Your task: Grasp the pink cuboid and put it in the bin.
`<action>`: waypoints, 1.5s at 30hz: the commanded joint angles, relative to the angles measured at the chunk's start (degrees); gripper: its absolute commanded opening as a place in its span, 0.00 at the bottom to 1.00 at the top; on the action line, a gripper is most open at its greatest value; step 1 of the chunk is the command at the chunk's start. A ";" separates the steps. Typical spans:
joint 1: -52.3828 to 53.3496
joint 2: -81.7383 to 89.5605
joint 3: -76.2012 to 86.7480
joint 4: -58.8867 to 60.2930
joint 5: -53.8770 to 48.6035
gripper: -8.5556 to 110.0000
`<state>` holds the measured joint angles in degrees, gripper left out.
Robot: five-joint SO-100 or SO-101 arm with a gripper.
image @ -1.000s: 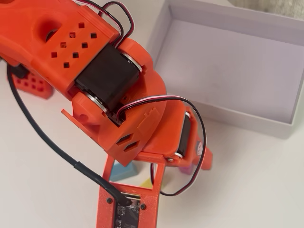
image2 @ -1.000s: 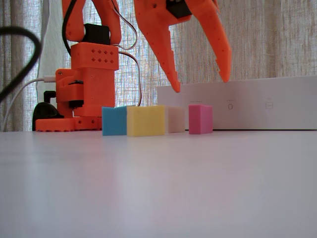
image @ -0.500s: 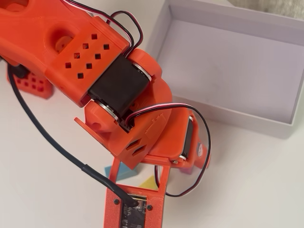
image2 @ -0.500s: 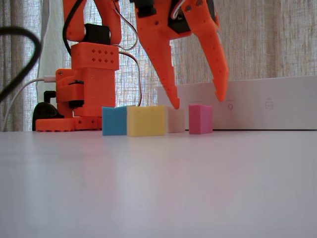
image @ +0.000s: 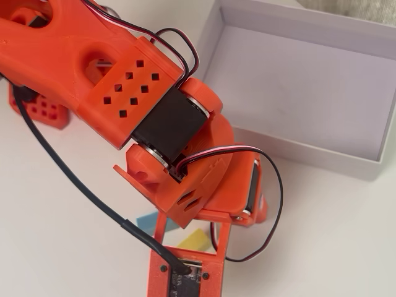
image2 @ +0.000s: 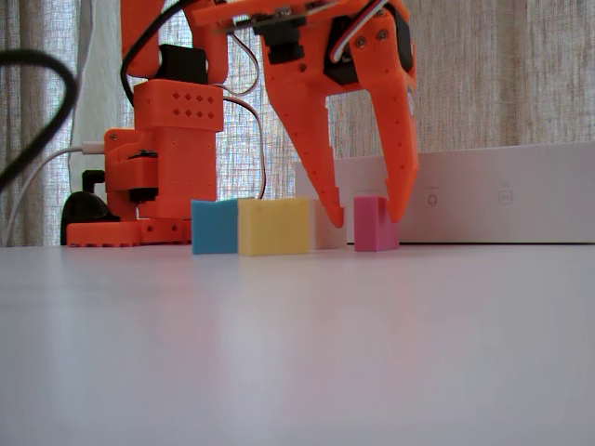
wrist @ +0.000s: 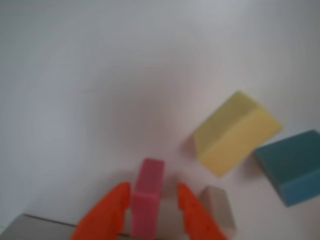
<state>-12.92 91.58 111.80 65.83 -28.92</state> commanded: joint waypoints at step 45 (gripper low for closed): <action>-26.37 20.74 -32.26 22.76 5.27 0.00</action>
<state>-36.65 109.34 76.73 90.70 -23.91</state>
